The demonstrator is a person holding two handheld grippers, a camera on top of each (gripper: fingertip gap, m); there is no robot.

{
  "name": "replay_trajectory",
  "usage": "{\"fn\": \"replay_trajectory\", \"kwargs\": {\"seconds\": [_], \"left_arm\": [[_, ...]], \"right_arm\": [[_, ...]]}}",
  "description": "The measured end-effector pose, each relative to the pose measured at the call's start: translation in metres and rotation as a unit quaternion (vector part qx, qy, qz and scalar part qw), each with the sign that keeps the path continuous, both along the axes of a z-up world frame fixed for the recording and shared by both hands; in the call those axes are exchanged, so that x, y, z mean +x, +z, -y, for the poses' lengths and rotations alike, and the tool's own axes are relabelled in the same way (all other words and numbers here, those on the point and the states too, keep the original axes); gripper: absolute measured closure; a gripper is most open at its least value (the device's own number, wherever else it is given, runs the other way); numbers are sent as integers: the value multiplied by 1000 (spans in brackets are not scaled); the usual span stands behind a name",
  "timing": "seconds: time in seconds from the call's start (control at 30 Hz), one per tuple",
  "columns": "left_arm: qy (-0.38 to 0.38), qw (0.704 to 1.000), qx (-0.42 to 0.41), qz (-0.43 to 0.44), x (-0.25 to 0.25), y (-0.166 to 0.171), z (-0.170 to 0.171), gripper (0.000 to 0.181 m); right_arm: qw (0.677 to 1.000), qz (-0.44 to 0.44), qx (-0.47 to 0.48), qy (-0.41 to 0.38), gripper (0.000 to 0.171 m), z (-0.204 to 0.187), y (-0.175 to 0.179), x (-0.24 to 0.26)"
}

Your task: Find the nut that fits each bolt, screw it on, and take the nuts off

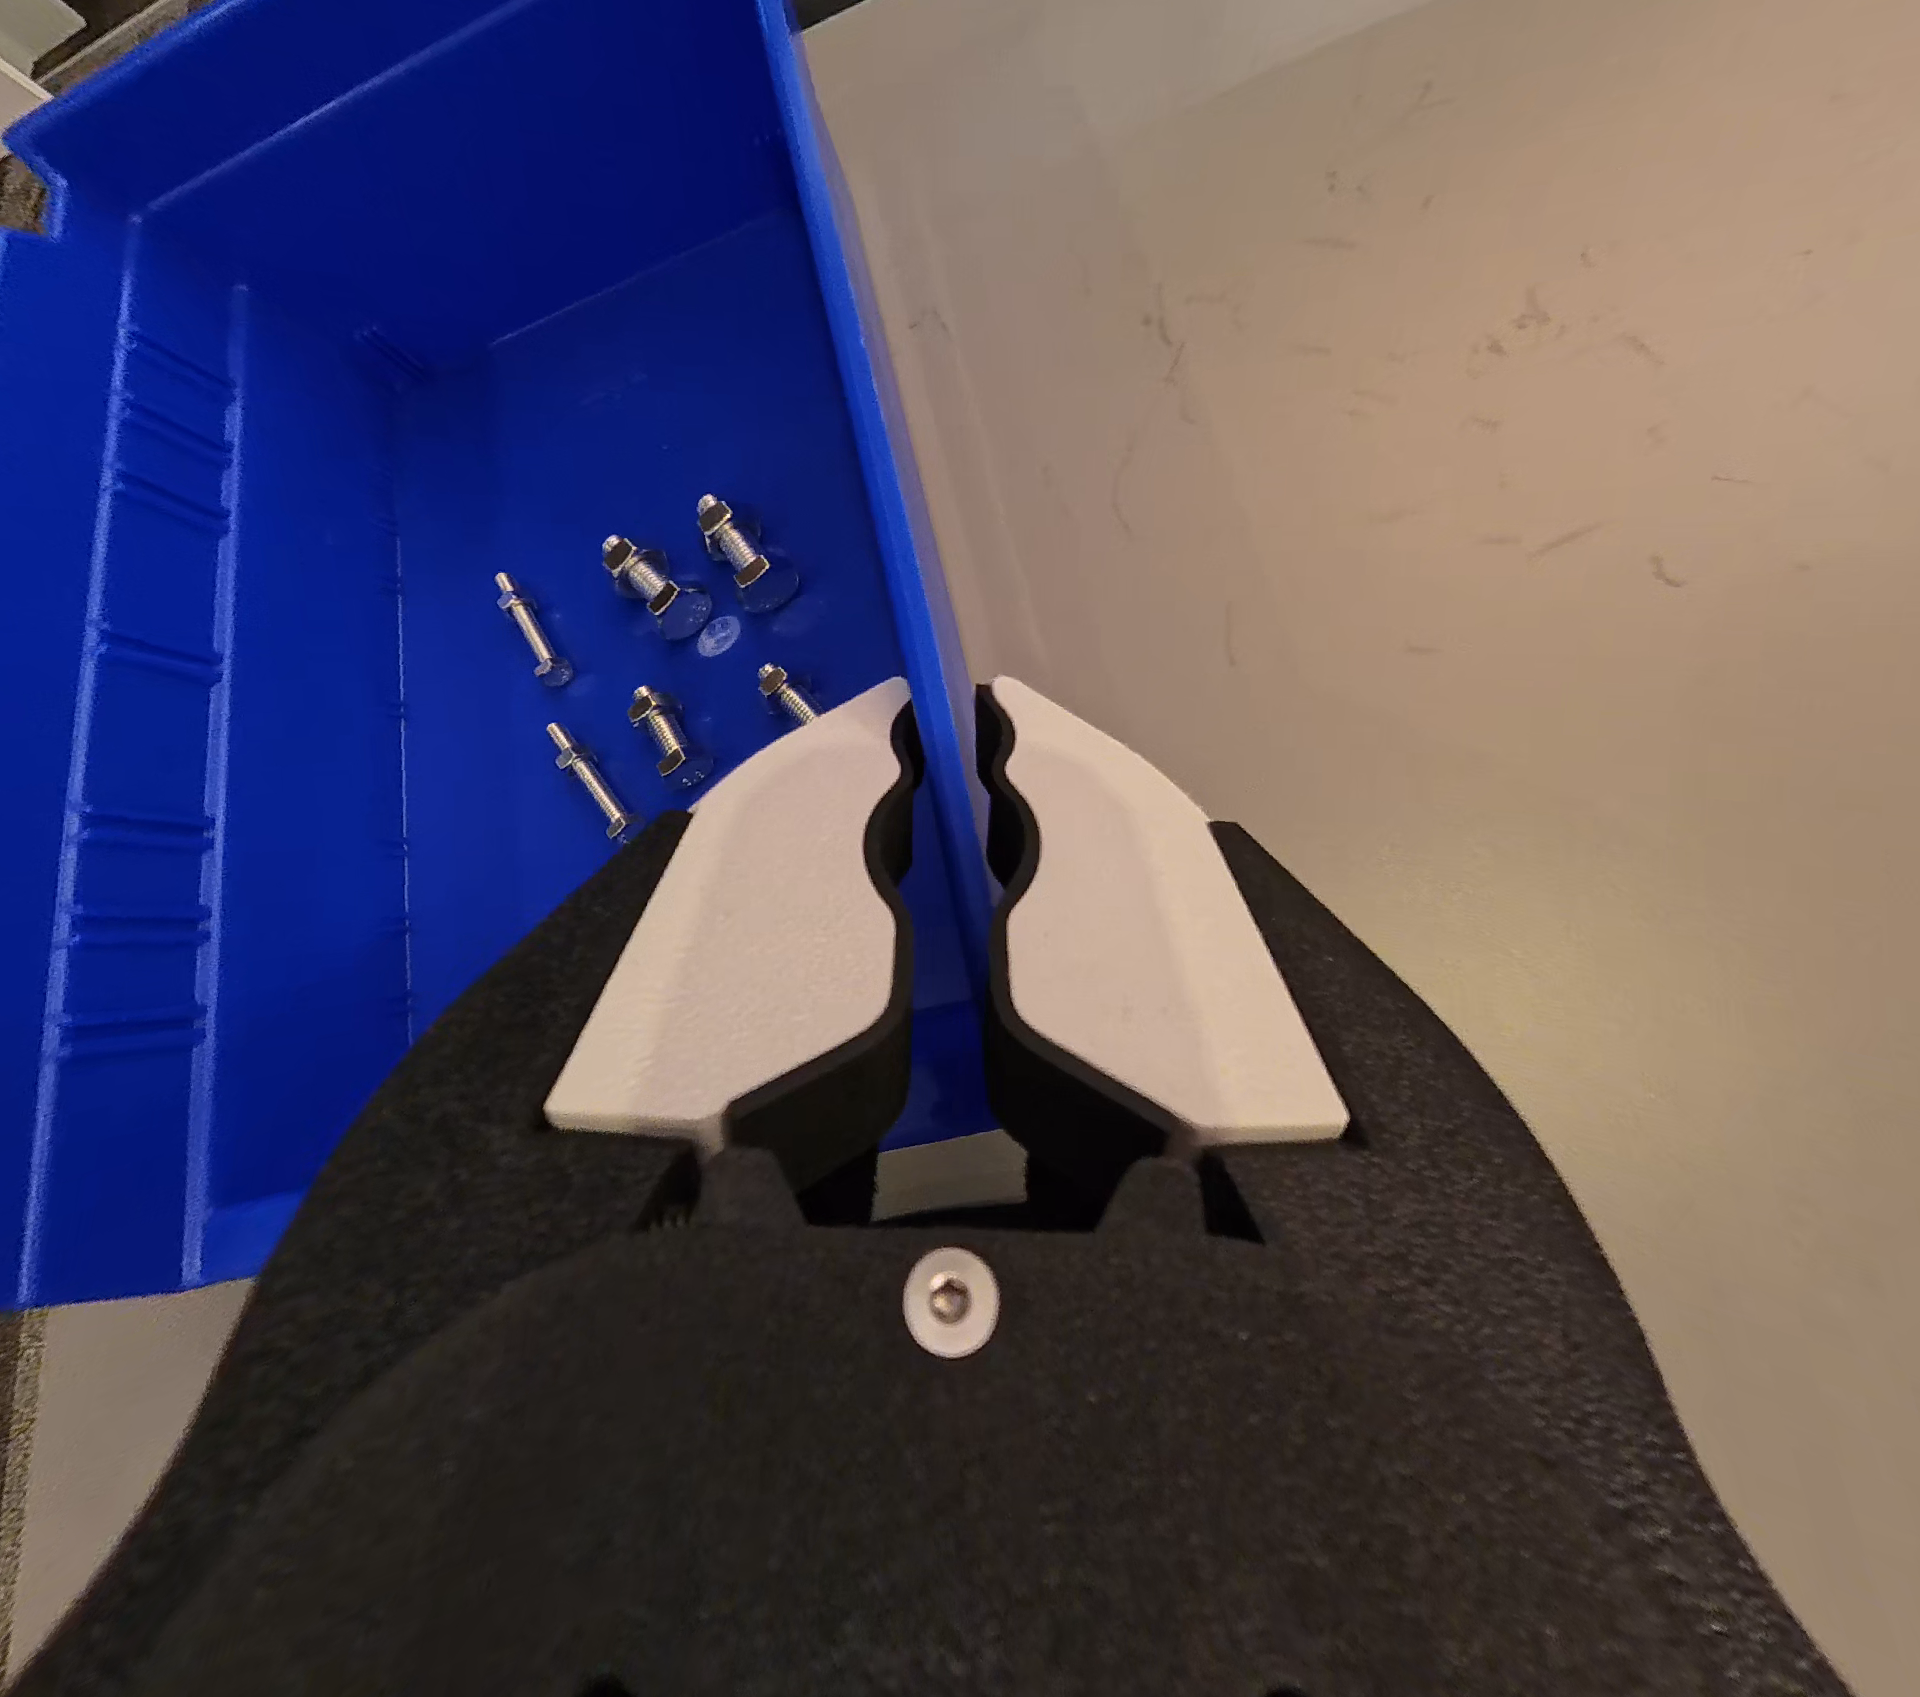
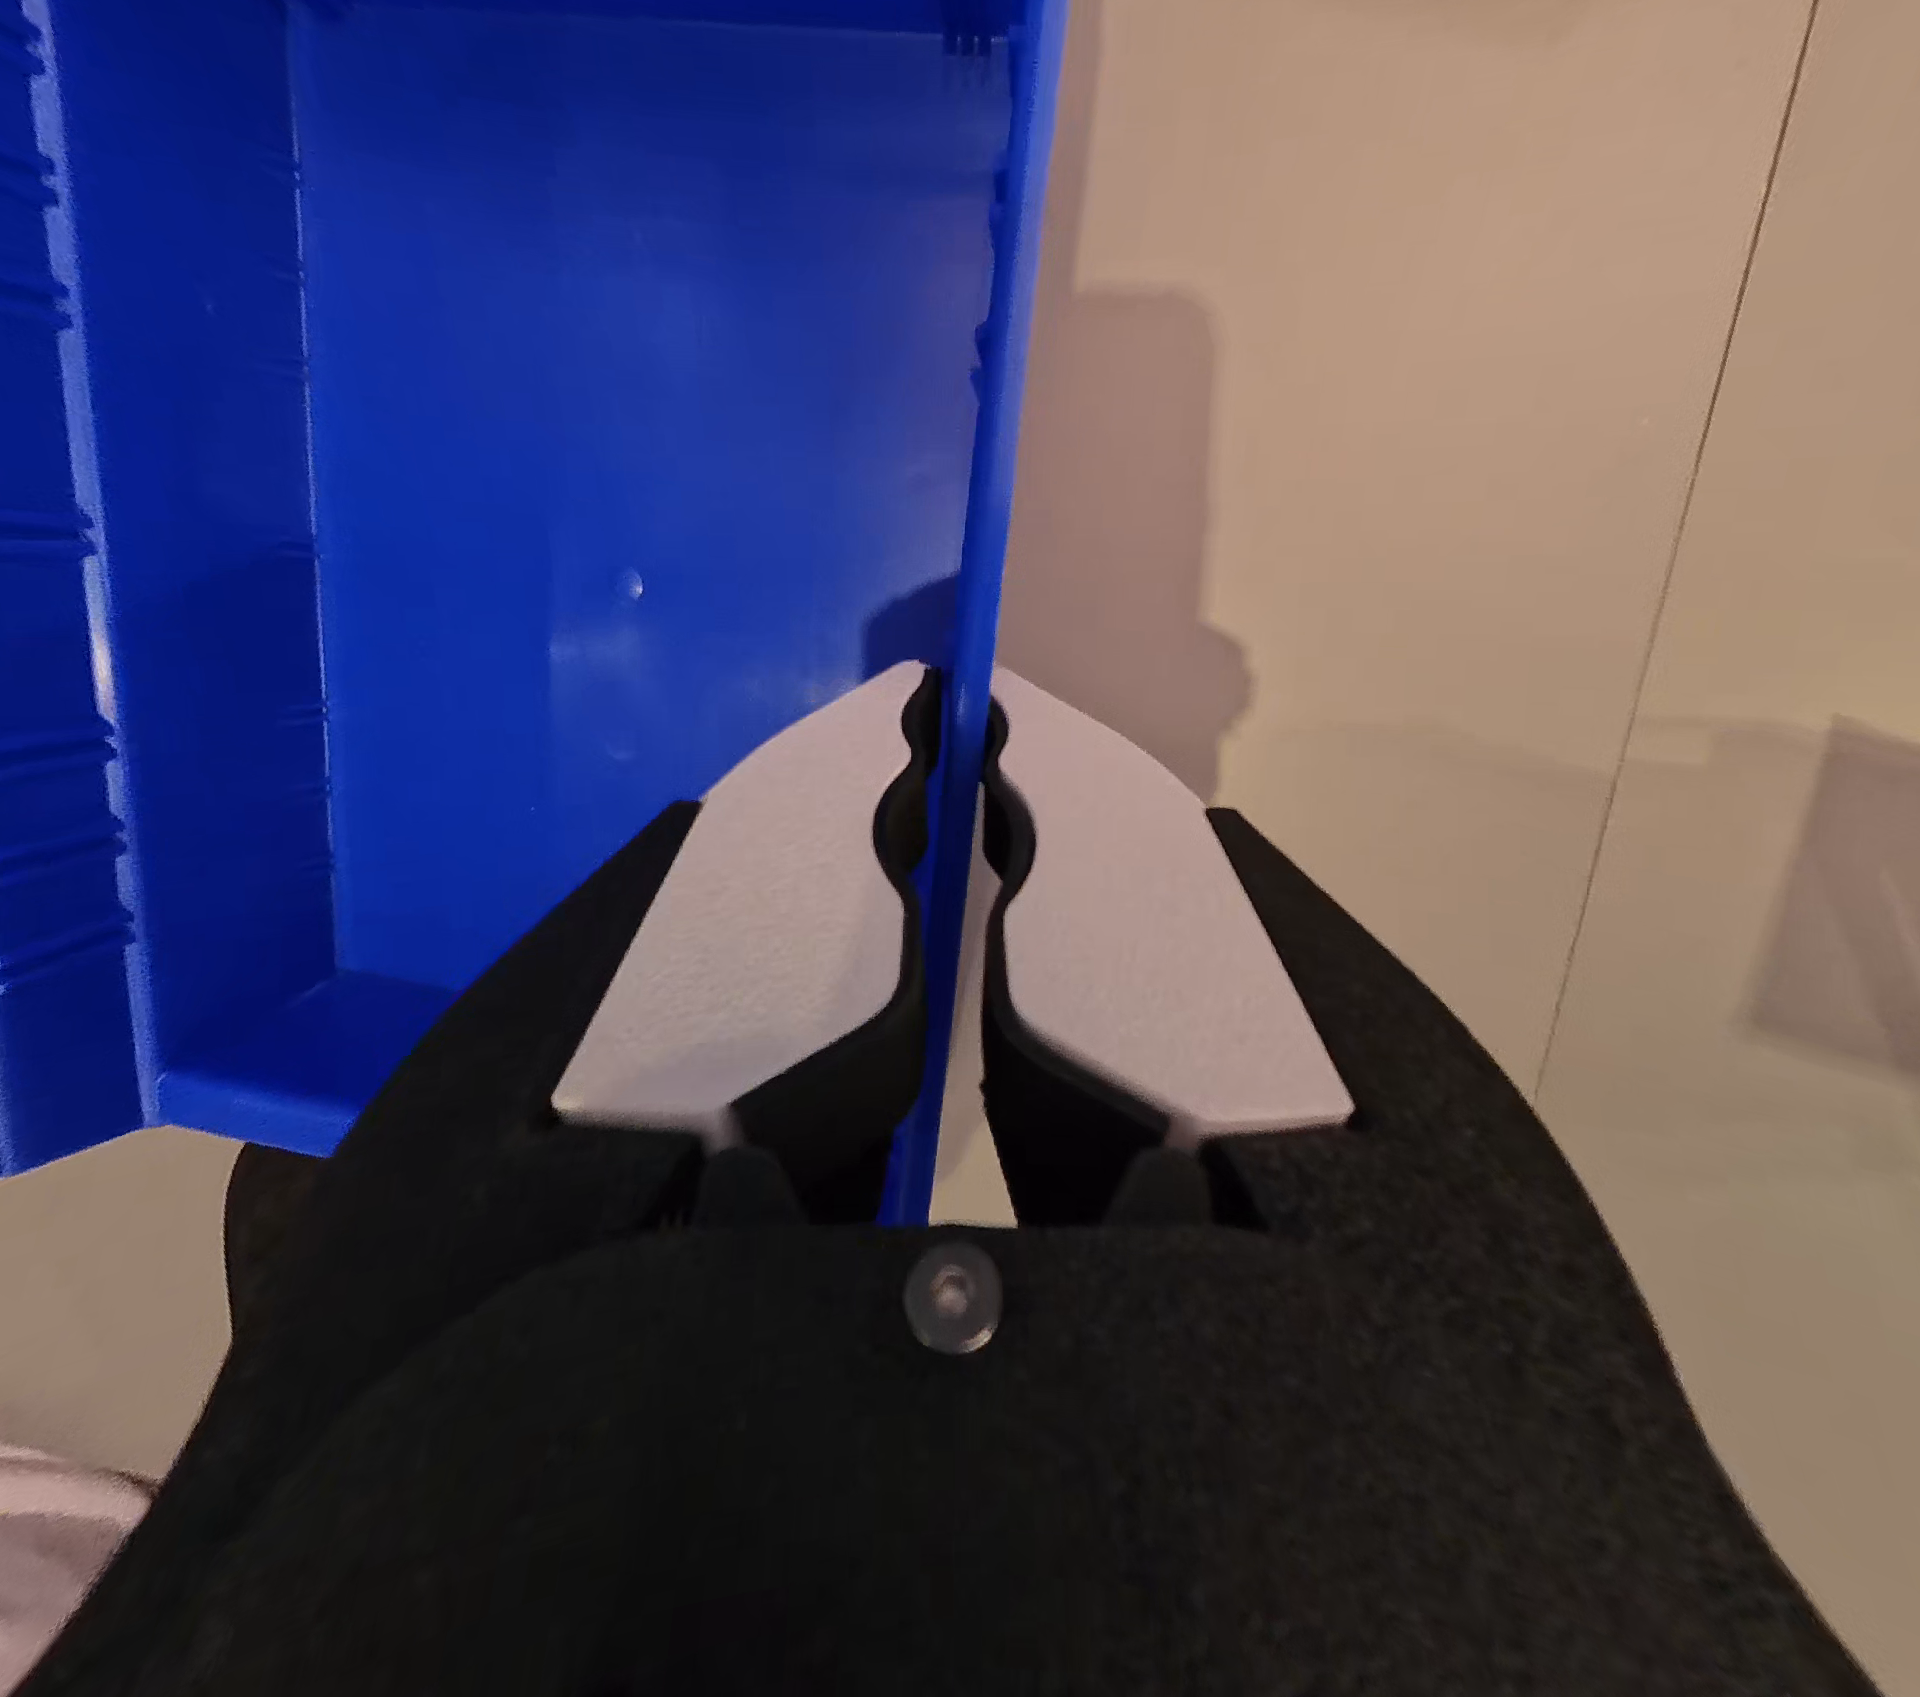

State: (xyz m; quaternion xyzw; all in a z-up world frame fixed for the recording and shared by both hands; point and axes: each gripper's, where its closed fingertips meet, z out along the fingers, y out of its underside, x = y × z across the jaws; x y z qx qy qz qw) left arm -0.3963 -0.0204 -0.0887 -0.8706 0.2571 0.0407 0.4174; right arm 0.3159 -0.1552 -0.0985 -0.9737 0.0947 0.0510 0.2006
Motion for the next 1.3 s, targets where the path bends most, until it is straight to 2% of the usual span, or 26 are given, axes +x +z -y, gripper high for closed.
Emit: {"fn": "replay_trajectory", "kwargs": {"seconds": [0.23, 0.33, 0.37, 0.4, 0.5, 0.6, 0.7, 0.77, 0.87, 0.93, 1.03, 1.13, 1.17, 1.2, 1.3], "left_arm": [[6, 1000, 4, -7, -5, 0, -2, 175], [8, 1000, 5, -5, -5, 0, -2, 175], [14, 1000, 11, -9, -7, 1, -3, 169], [26, 999, 21, -19, -12, 4, -3, 154], [42, 996, 77, -32, -20, 32, 3, 137], [30, 991, 124, 44, -17, 66, 15, 133], [-5, 983, 110, 146, -13, 90, 30, 115], [-36, 974, 96, 203, -16, 106, 38, 116], [-29, 963, 100, 250, -44, 134, 29, 130], [-35, 962, 106, 248, -61, 151, 16, 139], [-87, 952, 129, 263, -69, 181, -8, 181], [-69, 951, 109, 283, -81, 200, -33, 177], [-62, 954, 89, 280, -82, 201, -37, 171], [-54, 958, 73, 273, -83, 201, -39, 167], [-23, 971, 43, 235, -85, 192, -48, 173]], "right_arm": [[1000, 4, -26, 4, 166, 5, -7, -2], [1000, 1, -17, 3, 159, 2, -6, -4], [1000, 4, -13, 3, 156, 1, -4, -3], [1000, 9, -7, 3, 154, 0, -1, -3], [999, 32, 25, -3, 148, -4, 16, -1], [994, 67, 84, -12, 146, -10, 49, 0], [983, 95, 156, -7, 146, -18, 86, -8], [974, 119, 192, 1, 146, -21, 107, -16], [950, 176, 255, 34, 146, -28, 144, -35], [918, 199, 336, 67, 145, -36, 182, -63], [825, 173, 518, 143, 148, -36, 258, -144], [715, 161, 651, 196, 148, -14, 307, -214], [700, 180, 662, 199, 151, -12, 313, -223], [709, 196, 648, 197, 155, -17, 313, -227], [775, 180, 571, 201, 148, -38, 296, -232]]}}
